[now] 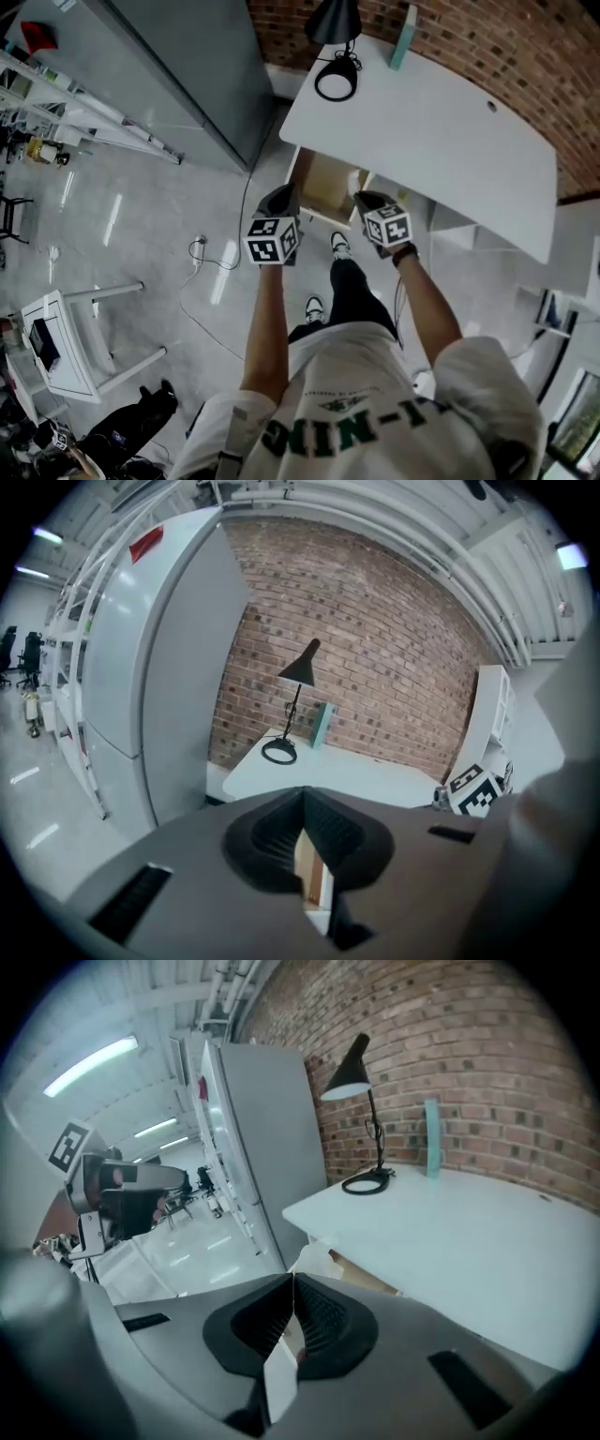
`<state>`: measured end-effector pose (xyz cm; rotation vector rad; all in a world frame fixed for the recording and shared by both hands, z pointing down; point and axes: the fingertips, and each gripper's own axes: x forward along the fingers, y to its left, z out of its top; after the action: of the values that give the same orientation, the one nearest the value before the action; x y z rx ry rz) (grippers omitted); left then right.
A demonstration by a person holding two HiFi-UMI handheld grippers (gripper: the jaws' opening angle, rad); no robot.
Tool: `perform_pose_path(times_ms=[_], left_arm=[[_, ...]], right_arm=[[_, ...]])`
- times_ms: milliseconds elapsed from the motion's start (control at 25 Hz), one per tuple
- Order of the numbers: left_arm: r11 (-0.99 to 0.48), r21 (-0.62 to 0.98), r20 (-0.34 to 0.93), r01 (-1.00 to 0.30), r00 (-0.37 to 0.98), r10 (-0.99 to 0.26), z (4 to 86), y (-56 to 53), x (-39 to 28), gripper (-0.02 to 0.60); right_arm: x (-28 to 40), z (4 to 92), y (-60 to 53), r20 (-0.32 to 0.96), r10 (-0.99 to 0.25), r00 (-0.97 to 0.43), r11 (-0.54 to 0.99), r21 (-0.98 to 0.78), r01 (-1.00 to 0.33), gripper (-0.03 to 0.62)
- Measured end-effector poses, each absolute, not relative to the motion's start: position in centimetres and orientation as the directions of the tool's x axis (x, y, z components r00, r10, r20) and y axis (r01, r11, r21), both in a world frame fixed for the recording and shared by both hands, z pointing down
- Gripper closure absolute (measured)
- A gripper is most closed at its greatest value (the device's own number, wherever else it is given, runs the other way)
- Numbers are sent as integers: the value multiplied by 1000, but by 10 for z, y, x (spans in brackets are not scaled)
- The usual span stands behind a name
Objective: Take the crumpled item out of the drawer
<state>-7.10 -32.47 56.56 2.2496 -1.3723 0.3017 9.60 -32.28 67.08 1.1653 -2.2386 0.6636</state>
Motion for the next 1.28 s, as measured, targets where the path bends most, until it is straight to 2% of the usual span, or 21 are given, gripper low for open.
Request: perform_pose_path(times_ms=[240,600,800,1280], left_arm=[[-404,229,348,-886,462,-816,517,-304,-80,588],[-437,105,223,-893,450,-865,444,-275,-88,588],[-445,40,176,-895,445,-878,424,-262,-87,588],[-415,1,112,-910,413,-904,406,-239,-117,588]], right_arm=[[101,589,-309,481,-732,-482,470,-156,-869,585],[103,476,-274,259,-871,-418,395,-139,-908,585],[104,444,-250,203,-914,-350,329,-132,-935,585],[75,415,-225,140,-931,-337,335,-43,-941,585]])
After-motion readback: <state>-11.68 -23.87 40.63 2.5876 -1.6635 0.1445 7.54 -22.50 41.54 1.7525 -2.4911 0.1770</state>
